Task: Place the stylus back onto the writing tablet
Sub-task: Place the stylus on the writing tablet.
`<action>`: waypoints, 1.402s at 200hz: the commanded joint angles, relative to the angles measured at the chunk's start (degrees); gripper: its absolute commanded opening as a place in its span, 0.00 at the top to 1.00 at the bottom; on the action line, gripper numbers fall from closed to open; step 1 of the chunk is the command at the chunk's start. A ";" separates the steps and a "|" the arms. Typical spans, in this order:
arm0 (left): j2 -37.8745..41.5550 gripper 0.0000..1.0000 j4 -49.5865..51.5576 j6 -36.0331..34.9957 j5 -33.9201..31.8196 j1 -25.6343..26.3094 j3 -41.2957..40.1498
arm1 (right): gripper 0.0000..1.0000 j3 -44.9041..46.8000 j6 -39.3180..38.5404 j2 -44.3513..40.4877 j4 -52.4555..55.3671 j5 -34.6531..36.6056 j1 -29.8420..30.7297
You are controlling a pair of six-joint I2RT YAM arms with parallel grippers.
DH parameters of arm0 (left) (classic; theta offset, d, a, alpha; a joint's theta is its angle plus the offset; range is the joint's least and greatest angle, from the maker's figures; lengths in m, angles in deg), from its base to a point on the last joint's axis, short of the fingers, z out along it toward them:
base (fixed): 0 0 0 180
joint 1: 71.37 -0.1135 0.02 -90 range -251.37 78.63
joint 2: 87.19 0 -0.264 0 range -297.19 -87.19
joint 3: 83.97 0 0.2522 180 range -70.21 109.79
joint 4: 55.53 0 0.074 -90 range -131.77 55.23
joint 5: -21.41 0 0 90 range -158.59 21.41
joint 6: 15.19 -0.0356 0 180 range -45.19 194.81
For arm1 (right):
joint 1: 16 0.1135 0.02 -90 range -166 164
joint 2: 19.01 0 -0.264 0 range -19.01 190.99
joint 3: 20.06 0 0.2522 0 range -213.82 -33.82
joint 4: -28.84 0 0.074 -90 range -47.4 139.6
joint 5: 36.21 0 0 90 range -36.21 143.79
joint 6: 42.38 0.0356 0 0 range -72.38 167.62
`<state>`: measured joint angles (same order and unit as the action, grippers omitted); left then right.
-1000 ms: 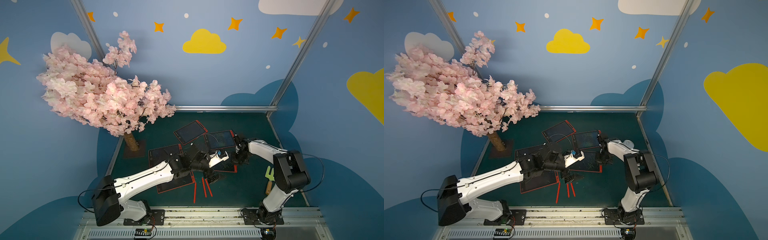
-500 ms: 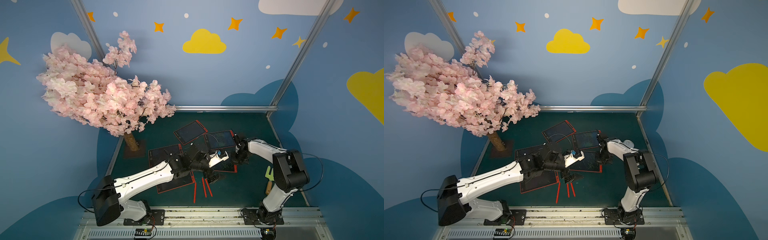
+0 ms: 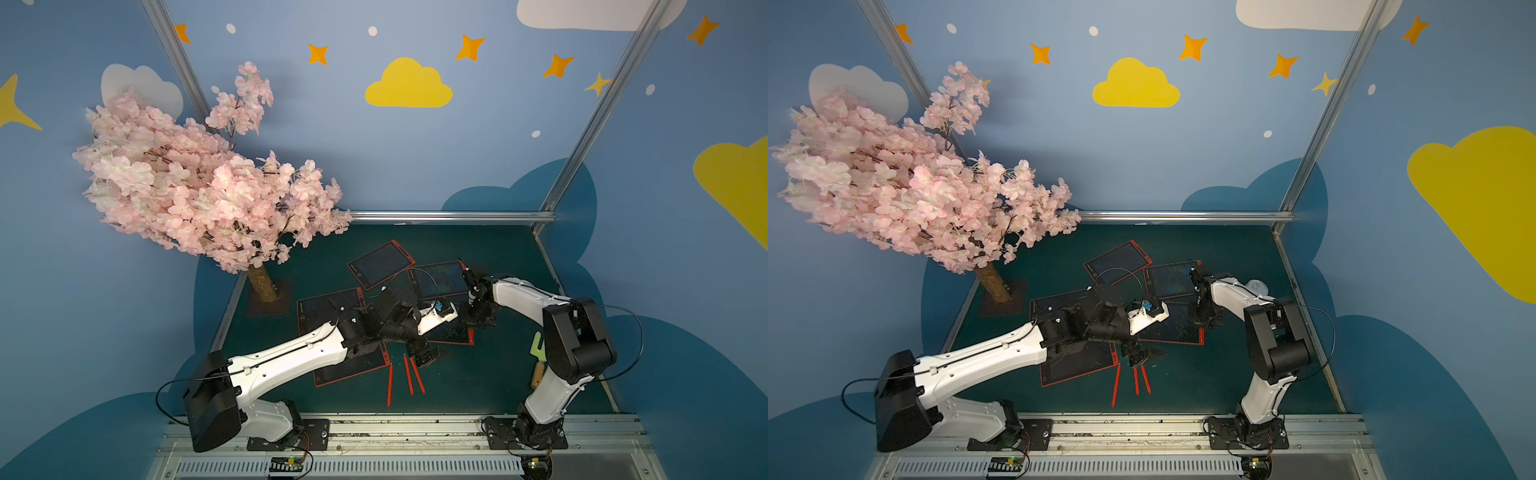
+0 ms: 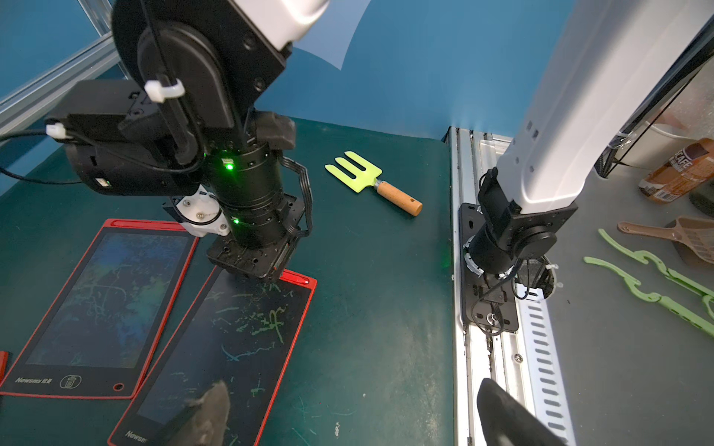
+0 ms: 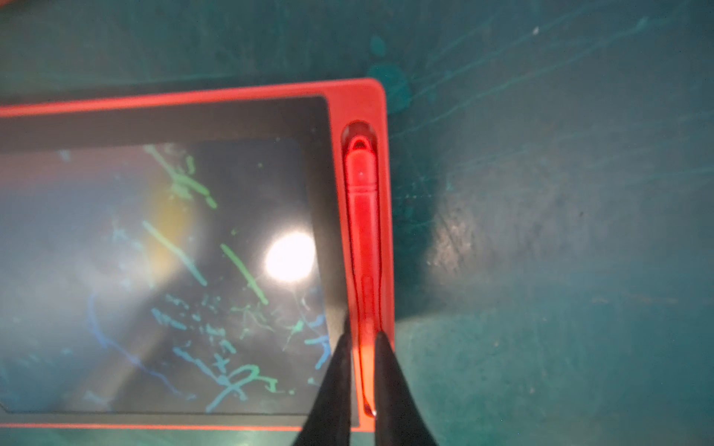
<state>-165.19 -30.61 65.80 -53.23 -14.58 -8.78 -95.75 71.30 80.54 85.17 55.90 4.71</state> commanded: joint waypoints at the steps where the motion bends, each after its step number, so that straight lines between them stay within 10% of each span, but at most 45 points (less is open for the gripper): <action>1: -0.14 0.01 1.06 -0.74 0.02 0.30 0.62 | 0.77 -1.79 -2.70 -3.97 2.86 1.25 -0.36; 62: 0.04 0.01 1.06 -0.73 0.10 0.33 0.51 | 0.27 -4.38 -6.74 -3.13 6.57 2.90 -1.62; 106: 0.26 0.01 1.06 -0.92 -0.09 0.29 0.41 | 0.09 -7.27 -7.20 1.26 8.98 7.09 -2.07; 280: 0.03 0.01 0.97 -0.76 0.48 0.50 0.42 | 0.04 -8.39 -7.24 7.36 9.98 10.62 -3.92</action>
<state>-165.19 -30.61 65.58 -53.58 -14.20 -8.78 -102.75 64.15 86.13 93.73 64.86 0.65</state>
